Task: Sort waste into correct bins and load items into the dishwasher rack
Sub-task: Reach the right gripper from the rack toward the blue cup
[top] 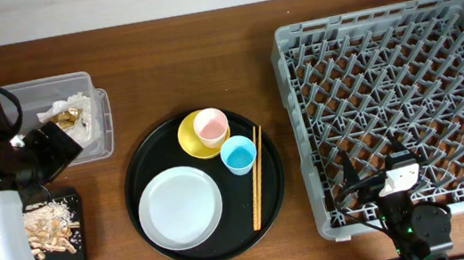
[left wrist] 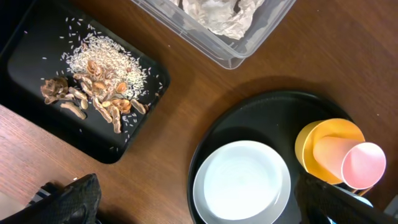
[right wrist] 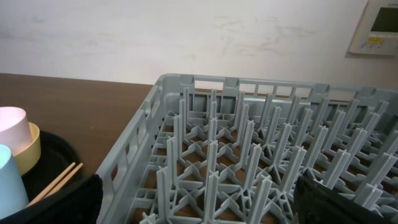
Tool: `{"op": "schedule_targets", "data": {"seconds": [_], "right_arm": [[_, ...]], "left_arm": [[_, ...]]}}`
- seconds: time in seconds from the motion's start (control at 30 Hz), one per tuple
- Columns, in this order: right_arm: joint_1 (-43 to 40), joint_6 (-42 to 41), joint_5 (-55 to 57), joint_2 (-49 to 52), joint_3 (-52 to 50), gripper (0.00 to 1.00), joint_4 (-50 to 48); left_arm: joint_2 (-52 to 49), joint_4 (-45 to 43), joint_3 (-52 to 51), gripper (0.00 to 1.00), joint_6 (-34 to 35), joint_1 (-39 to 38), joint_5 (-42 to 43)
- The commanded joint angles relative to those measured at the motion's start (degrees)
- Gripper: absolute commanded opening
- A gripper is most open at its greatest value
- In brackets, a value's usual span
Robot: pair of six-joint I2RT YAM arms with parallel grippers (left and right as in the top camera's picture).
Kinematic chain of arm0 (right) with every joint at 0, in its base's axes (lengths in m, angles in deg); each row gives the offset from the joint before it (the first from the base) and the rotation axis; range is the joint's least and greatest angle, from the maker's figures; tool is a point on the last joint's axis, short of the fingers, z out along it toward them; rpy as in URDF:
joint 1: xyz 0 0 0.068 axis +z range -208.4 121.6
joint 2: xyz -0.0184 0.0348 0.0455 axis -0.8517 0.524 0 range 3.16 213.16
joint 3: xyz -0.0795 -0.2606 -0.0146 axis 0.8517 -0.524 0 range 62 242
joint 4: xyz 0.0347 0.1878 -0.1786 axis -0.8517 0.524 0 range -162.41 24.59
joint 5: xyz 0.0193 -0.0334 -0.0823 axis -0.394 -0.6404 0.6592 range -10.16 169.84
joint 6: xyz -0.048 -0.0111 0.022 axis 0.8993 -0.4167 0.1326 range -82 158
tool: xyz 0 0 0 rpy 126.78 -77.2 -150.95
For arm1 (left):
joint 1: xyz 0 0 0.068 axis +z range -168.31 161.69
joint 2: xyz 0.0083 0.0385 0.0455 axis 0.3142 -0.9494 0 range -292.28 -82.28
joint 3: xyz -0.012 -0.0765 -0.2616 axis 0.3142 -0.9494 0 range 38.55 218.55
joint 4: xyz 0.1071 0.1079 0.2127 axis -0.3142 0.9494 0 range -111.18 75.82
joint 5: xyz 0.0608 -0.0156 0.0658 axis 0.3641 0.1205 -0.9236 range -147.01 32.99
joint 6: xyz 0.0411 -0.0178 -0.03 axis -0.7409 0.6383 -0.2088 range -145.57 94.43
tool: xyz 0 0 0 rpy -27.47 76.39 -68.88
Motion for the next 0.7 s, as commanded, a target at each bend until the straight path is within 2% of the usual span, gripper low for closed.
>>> {"op": "schedule_targets", "data": {"seconds": [0.0, 0.07, 0.13, 0.2, 0.3, 0.4, 0.47, 0.57, 0.67], "right_arm": [[-0.2, 0.4, 0.7, -0.4, -0.4, 0.98, 0.2], [-0.2, 0.3, 0.0, -0.4, -0.4, 0.98, -0.2], [-0.1, -6.2, -12.2, -0.4, -0.4, 0.98, -1.2], [-0.1, -18.5, -30.8, -0.4, -0.4, 0.98, -3.5], [-0.1, -37.2, -49.4, -0.4, -0.4, 0.98, -7.5], [-0.1, -55.1, -47.0, -0.4, -0.4, 0.98, -13.5], [-0.1, -64.2, -40.8, -0.4, -0.4, 0.98, -22.6], [-0.1, -66.1, -33.4, -0.4, -0.1, 0.98, -37.4], [-0.2, -67.3, -24.0, -0.2, 3.5, 0.98, -38.5]], "left_arm": [[0.1, 0.1, 0.5, 0.99, 0.3, 0.3, 0.7], [0.1, 0.1, 0.5, 0.99, 0.3, 0.3, 0.7], [0.1, 0.1, 0.5, 0.99, 0.3, 0.3, 0.7], [0.1, 0.1, 0.5, 0.99, 0.3, 0.3, 0.7], [0.1, 0.1, 0.5, 0.99, 0.3, 0.3, 0.7], [0.1, 0.1, 0.5, 0.99, 0.3, 0.3, 0.7], [0.1, 0.1, 0.5, 0.99, 0.3, 0.3, 0.7], [0.1, 0.1, 0.5, 0.99, 0.3, 0.3, 0.7], [0.1, 0.1, 0.5, 0.99, 0.3, 0.3, 0.7]]}}
